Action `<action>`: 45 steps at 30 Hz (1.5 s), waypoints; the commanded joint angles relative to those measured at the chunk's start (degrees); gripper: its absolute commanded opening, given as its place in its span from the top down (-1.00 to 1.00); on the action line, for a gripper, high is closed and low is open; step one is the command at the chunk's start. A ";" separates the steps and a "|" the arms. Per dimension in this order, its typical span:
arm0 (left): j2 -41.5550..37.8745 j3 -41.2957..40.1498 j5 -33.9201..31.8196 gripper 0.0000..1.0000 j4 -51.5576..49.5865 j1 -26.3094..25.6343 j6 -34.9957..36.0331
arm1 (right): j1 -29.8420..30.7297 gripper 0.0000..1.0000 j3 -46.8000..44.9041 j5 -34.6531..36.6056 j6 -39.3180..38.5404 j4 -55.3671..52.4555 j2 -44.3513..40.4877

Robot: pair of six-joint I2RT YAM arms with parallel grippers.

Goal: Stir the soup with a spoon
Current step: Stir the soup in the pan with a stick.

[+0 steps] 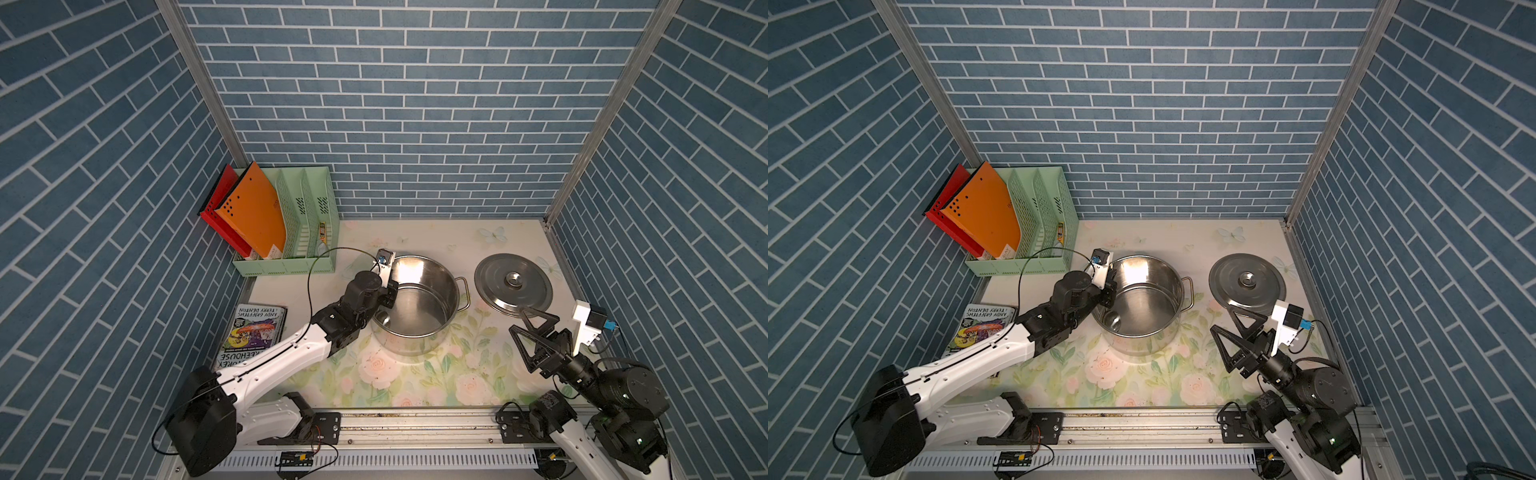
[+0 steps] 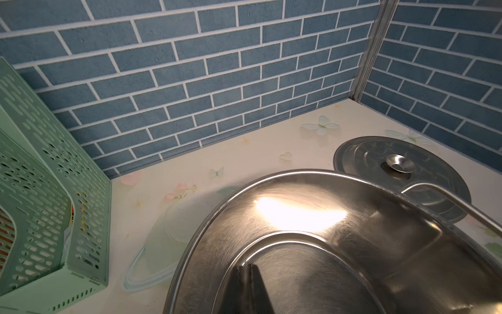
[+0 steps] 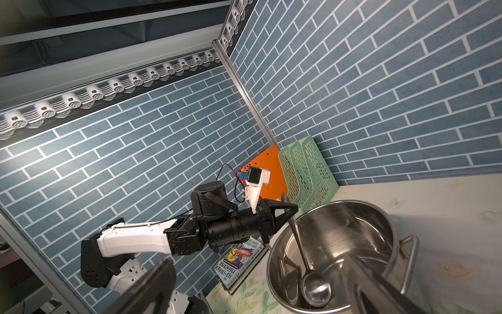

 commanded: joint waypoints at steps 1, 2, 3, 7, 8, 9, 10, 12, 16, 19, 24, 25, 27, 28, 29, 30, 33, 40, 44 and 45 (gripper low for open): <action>5.36 5.19 2.73 1.00 3.95 0.58 1.28 | 0.18 -0.99 1.40 -0.51 -0.13 1.12 -0.84; 6.98 6.53 3.75 1.00 4.73 0.62 1.20 | 0.21 -0.99 1.80 -0.41 -0.26 0.54 -0.88; 8.28 7.69 4.76 1.00 5.40 0.66 1.02 | 0.15 -1.00 2.15 -0.29 -0.43 0.02 -0.99; 13.45 11.99 10.37 1.00 7.98 0.45 0.15 | 0.18 -0.99 2.94 0.03 -0.67 -1.24 -1.35; 14.29 12.69 12.11 1.00 8.64 0.28 0.04 | 0.18 -0.99 2.91 0.11 -0.69 -1.40 -1.40; 14.98 13.26 13.78 1.00 9.30 -0.12 -0.01 | 0.18 -0.99 2.99 0.16 -0.75 -1.55 -1.53; 15.35 13.65 15.17 1.00 9.82 -0.52 0.13 | 0.20 -0.99 2.99 0.20 -0.80 -1.65 -1.54; 15.83 14.18 17.91 1.00 10.59 -1.39 0.50 | 0.20 -0.99 2.95 0.29 -0.85 -1.70 -1.64; 15.19 13.24 22.76 1.00 12.22 -2.59 0.81 | 0.20 -0.99 2.44 0.04 -0.87 -1.00 -1.46; 13.28 11.08 25.88 1.00 13.36 -3.67 1.55 | 0.18 -0.99 2.46 -0.27 -0.92 -0.72 -1.24; 8.27 6.34 26.84 1.00 12.51 -5.92 2.91 | 0.18 -0.99 2.29 -0.41 -0.87 -0.45 -1.29; 7.00 5.31 26.37 1.00 12.06 -6.26 2.85 | 0.20 -0.99 2.17 -0.45 -0.82 -0.47 -1.36; 4.33 2.94 25.67 1.00 11.42 -6.73 2.64 | 0.21 -0.98 2.04 -0.49 -0.68 -0.33 -1.54; 2.91 1.76 25.52 1.00 11.05 -6.92 2.47 | 0.20 -0.98 2.07 -0.54 -0.63 -0.30 -1.67; 1.59 0.58 25.38 1.00 10.59 -7.02 2.34 | 0.20 -0.98 2.08 -0.54 -0.59 -0.27 -1.72; 0.23 -0.44 24.95 1.00 9.73 -7.20 2.30 | 0.20 -0.98 2.04 -0.50 -0.59 -0.29 -1.85; -3.68 -2.84 22.85 1.00 6.30 -7.34 2.52 | 0.19 -0.98 1.95 -0.50 -0.58 -0.23 -1.82; -11.27 -6.53 9.99 1.00 -0.95 -7.25 1.69 | 0.20 -0.97 1.31 -0.74 -0.43 0.72 -1.90; -9.51 -5.24 1.56 1.00 -3.55 -5.57 1.46 | 0.13 -0.96 1.40 -1.01 -0.40 0.80 -1.64; -8.70 -4.87 1.00 1.00 -3.14 -4.65 1.16 | 0.18 -0.96 1.49 -1.02 -0.41 0.72 -1.70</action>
